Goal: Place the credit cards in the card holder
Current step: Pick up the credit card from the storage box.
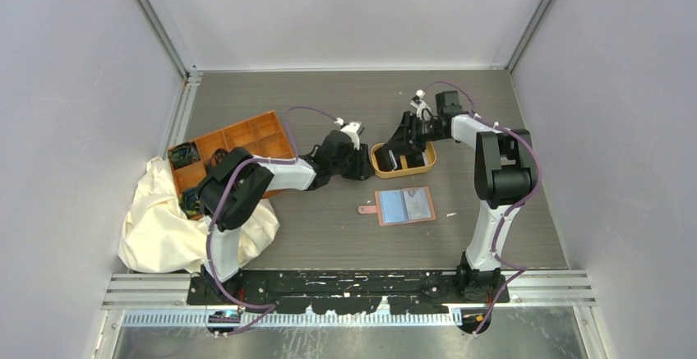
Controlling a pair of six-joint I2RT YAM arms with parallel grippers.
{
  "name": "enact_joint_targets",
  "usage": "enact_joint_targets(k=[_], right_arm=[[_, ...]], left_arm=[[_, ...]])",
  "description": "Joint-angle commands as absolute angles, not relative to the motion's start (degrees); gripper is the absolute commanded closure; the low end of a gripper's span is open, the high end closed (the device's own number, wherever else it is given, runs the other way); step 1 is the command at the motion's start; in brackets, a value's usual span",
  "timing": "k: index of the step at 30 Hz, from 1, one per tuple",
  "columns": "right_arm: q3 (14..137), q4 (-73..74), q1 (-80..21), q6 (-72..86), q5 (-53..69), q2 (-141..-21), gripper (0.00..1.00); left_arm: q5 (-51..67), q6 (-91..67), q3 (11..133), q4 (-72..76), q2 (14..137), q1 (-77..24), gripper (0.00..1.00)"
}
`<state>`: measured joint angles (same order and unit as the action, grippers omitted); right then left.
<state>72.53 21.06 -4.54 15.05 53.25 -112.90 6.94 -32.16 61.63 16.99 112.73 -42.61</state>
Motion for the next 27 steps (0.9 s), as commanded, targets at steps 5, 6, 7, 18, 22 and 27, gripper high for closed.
enact_joint_targets(k=[5, 6, 7, 18, 22, 27], right_arm=[[73.18, 19.96, -4.91, 17.13, 51.54, -114.34, 0.57], [73.42, 20.61, -5.05, 16.64, 51.09, -114.53, 0.58], [73.60, 21.11, -5.03, 16.42, 50.89, -114.79, 0.59], [74.21, 21.21, -6.77, 16.98, 54.63, -116.65, 0.54], [75.32, 24.20, -7.53, 14.95, 51.17, -117.29, 0.51], [75.88, 25.57, -7.77, 13.94, 49.12, -117.37, 0.51]], left_arm=[[7.94, -30.55, 62.85, 16.59, 112.85, -42.19, 0.58], [8.06, -30.57, 62.84, 16.61, 112.85, -42.18, 0.58], [8.15, -30.54, 62.84, 16.68, 112.85, -42.18, 0.58], [9.01, -30.50, 63.09, 16.85, 112.85, -42.16, 0.59], [9.23, -30.59, 63.11, 16.96, 112.78, -42.17, 0.59], [9.08, -30.50, 62.69, 16.96, 111.92, -42.12, 0.59]])
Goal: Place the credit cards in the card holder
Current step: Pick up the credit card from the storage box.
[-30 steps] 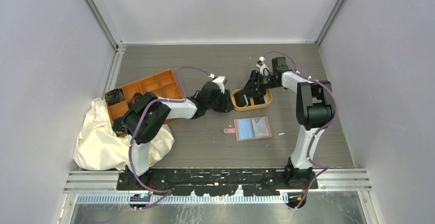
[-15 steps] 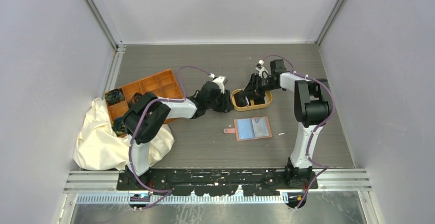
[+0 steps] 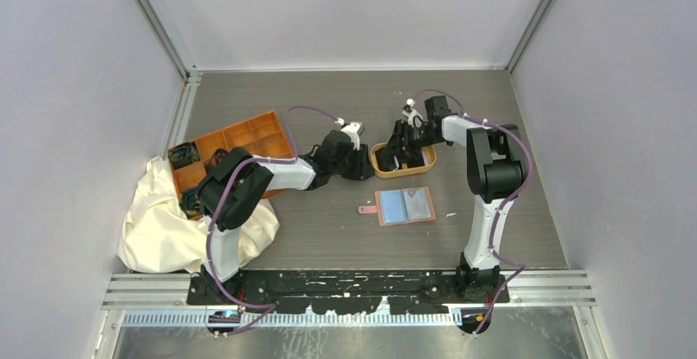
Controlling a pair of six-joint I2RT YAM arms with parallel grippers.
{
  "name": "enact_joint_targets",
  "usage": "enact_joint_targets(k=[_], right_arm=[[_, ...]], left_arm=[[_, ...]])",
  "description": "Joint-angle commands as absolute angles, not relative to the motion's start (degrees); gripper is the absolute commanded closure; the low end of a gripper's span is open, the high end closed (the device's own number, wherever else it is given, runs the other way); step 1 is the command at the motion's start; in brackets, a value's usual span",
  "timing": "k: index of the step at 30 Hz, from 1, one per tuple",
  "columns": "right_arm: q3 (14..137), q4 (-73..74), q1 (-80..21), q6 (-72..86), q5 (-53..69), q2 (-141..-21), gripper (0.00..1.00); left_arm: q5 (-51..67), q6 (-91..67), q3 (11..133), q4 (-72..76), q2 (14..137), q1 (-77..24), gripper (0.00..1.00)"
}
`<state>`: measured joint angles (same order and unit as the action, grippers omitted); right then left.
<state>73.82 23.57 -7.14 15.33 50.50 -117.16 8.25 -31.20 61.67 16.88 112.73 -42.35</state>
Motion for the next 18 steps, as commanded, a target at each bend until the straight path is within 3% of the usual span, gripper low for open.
enact_joint_targets(k=[1, 18], right_arm=[[76.05, 25.63, -7.74, 13.81, 49.24, -117.25, 0.52], [77.08, 28.08, -3.97, 12.92, 55.90, -114.26, 0.56]], left_arm=[[9.04, -30.50, 62.42, 16.89, 111.52, -42.15, 0.59], [8.14, -29.06, 48.65, 17.41, 94.07, -39.75, 0.55]])
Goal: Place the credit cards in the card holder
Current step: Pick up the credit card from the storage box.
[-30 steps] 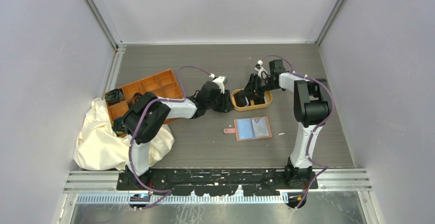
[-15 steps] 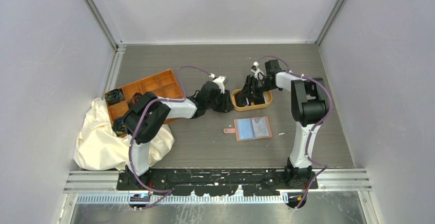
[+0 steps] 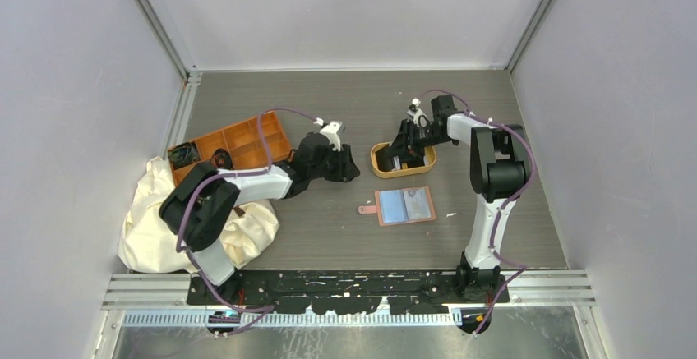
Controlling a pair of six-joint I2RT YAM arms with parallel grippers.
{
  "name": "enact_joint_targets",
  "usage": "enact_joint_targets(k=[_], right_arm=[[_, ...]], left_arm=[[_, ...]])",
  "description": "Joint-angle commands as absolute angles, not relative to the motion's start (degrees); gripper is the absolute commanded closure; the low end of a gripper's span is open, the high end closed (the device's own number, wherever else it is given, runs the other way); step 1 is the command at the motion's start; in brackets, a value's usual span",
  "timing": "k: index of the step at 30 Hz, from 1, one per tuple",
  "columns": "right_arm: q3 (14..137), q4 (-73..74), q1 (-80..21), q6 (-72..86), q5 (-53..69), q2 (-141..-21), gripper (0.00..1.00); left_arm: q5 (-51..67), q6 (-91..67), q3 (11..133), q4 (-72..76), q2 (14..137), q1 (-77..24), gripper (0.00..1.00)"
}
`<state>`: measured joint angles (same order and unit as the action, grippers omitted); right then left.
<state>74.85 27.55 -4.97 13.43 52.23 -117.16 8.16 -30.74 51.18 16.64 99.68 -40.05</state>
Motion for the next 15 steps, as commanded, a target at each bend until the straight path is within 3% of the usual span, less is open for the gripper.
enact_joint_targets(k=[1, 15], right_arm=[[77.07, 28.07, -3.57, 12.96, 56.17, -114.19, 0.56], [76.50, 29.15, -0.79, 12.83, 55.49, -113.99, 0.64]], left_arm=[[8.19, -29.09, 47.69, 17.40, 92.99, -39.72, 0.55], [18.34, -38.96, 41.93, 19.72, 76.81, -39.71, 0.51]])
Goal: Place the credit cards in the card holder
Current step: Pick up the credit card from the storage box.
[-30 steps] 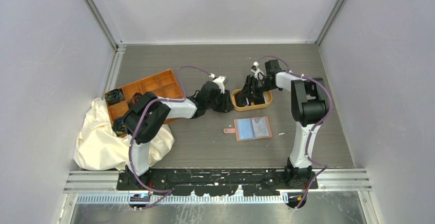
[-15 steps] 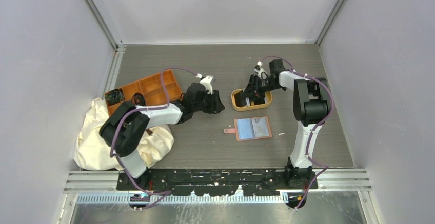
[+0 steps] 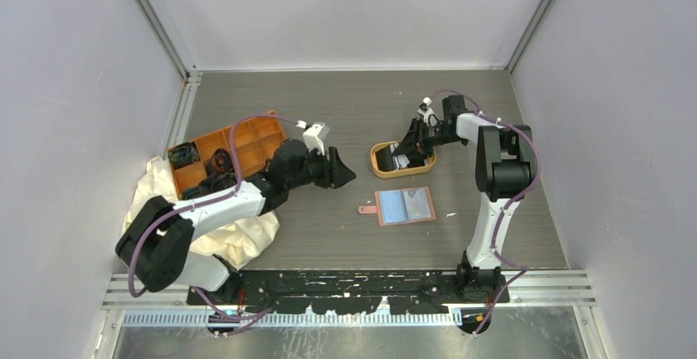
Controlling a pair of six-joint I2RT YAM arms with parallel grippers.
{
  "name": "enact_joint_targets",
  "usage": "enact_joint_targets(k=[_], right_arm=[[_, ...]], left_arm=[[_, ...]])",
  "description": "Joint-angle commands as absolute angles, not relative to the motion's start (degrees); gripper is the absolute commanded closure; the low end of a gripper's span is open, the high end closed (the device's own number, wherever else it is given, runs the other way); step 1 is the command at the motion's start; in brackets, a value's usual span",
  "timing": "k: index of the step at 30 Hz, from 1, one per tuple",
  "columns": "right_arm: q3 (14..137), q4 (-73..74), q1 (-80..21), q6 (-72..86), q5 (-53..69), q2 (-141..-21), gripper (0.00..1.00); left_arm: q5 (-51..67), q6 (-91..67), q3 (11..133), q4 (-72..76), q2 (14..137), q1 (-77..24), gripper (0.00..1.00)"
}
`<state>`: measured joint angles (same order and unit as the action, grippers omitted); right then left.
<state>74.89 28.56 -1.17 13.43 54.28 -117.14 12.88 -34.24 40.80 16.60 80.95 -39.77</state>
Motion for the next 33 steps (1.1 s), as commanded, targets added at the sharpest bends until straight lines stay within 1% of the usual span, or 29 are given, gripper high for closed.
enact_joint_targets(k=[1, 4, 7, 12, 18, 26, 31, 33], right_arm=[[76.47, 29.36, -0.79, 12.71, 55.22, -114.07, 0.65], [76.49, 29.66, -0.75, 12.56, 54.28, -114.21, 0.70], [76.43, 29.92, 0.76, 12.39, 53.73, -114.17, 0.73], [76.39, 30.10, 1.61, 12.39, 53.59, -114.14, 0.73], [76.44, 30.81, 2.67, 12.04, 54.44, -114.54, 0.71], [76.39, 31.79, 3.40, 11.52, 54.33, -114.68, 0.71], [76.30, 31.95, 3.99, 11.43, 54.08, -114.78, 0.72], [76.23, 31.89, 4.11, 11.40, 54.05, -114.78, 0.72]], left_arm=[[19.28, -40.52, 42.84, 19.12, 76.23, -39.72, 0.51], [21.90, -45.14, 46.50, 16.49, 74.79, -39.83, 0.49], [23.76, -50.44, 49.29, 16.98, 73.03, -40.34, 0.48], [22.54, -54.17, 55.76, 14.31, 70.08, -43.97, 0.45], [19.26, -56.13, 64.21, 9.88, 69.86, -50.43, 0.45], [15.17, -58.95, 69.88, 8.69, 70.21, -56.11, 0.46], [12.63, -60.00, 73.92, 5.42, 71.17, -58.26, 0.46], [9.44, -60.48, 75.35, 2.50, 71.28, -58.72, 0.47]])
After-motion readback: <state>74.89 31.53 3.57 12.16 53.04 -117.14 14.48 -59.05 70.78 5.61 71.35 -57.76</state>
